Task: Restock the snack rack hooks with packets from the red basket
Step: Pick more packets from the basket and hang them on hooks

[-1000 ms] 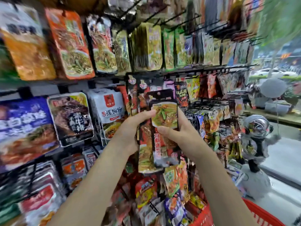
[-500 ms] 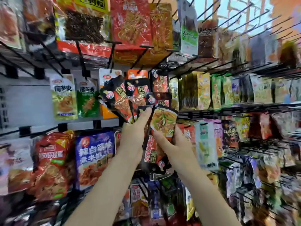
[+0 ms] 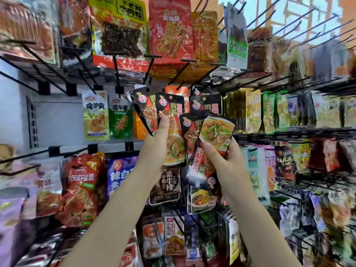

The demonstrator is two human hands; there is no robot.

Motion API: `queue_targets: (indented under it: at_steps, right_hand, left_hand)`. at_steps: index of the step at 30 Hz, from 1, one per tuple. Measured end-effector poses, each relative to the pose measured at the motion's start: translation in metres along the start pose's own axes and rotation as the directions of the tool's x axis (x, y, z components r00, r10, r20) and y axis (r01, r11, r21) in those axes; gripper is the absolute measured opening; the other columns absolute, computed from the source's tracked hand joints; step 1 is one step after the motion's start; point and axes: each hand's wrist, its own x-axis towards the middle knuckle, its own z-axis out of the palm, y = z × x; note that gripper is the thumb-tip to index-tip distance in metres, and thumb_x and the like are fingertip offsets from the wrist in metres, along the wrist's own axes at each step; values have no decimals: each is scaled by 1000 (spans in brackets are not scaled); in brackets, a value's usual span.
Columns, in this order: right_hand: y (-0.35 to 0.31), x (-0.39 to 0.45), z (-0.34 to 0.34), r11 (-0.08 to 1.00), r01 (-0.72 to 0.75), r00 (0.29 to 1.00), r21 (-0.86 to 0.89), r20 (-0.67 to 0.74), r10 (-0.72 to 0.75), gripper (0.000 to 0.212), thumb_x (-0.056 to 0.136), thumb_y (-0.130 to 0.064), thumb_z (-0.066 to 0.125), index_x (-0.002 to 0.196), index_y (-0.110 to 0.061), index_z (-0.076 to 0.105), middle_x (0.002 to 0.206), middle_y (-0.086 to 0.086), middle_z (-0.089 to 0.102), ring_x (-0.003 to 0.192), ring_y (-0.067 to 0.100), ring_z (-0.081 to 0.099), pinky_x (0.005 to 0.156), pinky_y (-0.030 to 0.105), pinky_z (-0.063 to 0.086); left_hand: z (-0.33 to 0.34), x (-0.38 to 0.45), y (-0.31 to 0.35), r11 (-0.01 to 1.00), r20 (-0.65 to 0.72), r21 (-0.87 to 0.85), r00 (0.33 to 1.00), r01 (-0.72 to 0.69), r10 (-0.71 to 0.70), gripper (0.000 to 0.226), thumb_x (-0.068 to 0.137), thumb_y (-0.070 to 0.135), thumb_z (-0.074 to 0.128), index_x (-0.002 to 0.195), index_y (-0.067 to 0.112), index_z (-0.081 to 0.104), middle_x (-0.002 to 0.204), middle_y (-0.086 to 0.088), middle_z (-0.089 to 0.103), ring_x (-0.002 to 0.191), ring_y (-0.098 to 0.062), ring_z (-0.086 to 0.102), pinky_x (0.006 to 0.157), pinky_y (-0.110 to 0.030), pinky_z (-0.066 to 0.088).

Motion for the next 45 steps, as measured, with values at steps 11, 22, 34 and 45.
queue_targets:
  at_steps: [11, 22, 34, 45]
  right_hand:
    - [-13, 13, 34, 945, 222, 962, -240, 214, -172, 32, 93, -62, 50, 116, -39, 54, 112, -11, 53, 104, 2, 52, 90, 27, 46]
    - [-21, 53, 23, 976, 148, 988, -160, 67, -139, 69, 74, -66, 75, 121, -19, 56, 118, 7, 67, 108, 28, 65, 92, 54, 54]
    - [-24, 61, 36, 971, 188, 967, -150, -145, -210, 66, 78, -43, 83, 124, -14, 45, 117, 0, 51, 106, 16, 53, 88, 17, 46]
    - [-41, 79, 25, 603, 507, 862, -617, 338, -379, 55, 70, -70, 72, 75, -23, 44, 71, -6, 48, 71, 13, 43, 75, 35, 41]
  left_hand:
    - [2, 1, 3, 983, 239, -157, 970, 92, -53, 60, 75, 56, 65, 121, 18, 71, 112, -6, 77, 103, -23, 74, 87, -41, 57]
    - [-16, 18, 2, 999, 259, -35, 965, -36, 44, 12, 89, 16, 70, 96, 7, 76, 93, -12, 78, 87, -30, 76, 73, -39, 60]
    - [-16, 28, -3, 998, 142, 28, 988, -59, 54, 8, 83, 0, 75, 90, 4, 77, 89, -16, 78, 79, -32, 76, 76, -42, 61]
    - [-30, 51, 29, 963, 103, 180, 977, -201, 185, 23, 76, 28, 87, 92, 13, 78, 94, -1, 79, 96, -19, 74, 93, -42, 56]
